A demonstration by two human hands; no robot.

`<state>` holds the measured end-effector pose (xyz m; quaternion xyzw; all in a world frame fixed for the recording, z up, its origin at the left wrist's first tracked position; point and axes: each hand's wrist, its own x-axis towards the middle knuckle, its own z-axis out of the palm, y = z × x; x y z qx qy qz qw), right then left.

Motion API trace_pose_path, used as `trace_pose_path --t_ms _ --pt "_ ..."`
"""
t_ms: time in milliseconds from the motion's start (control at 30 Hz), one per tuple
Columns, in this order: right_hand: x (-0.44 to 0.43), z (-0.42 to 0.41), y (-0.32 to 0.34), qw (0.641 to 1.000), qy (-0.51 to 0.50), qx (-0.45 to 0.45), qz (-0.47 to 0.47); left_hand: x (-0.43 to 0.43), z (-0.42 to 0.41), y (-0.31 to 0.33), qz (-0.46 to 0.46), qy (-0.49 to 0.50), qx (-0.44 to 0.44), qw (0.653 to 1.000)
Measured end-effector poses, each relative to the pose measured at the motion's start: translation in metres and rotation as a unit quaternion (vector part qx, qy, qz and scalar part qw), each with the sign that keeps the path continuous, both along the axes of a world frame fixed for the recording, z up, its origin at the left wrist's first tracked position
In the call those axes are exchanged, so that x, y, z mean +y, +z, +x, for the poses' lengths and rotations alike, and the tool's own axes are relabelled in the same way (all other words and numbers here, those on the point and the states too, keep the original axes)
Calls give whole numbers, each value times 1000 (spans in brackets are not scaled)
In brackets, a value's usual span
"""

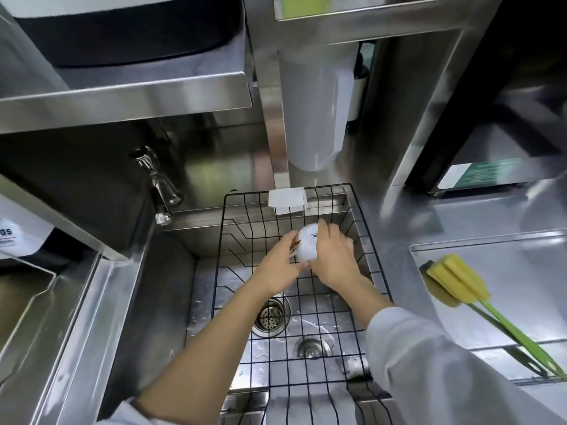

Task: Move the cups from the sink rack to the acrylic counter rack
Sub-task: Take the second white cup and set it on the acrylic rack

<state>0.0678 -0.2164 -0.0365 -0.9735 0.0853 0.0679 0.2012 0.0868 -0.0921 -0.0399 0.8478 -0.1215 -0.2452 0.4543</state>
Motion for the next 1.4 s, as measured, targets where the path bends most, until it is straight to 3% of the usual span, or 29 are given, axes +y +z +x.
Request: trace_pose_path --t_ms 233,500,600,900,1067,1400 --pt "1 -10 3 997 7 -29 74 15 1 2 -51 -12 47 997" --pt "5 -27 24 977 34 -42 207 30 -6 7 -84 -7 17 996" --pt "8 -29 37 972 42 -56 224 37 -12 22 -114 16 -26 993" --pt "54 -28 88 959 80 -114 248 92 -23 79 -19 53 -173 983" --pt "113 -30 131 941 148 -186 242 155 -37 114 -35 102 -219 970" --pt "263 -32 177 916 240 -189 258 308 -72 175 44 176 -311 933"
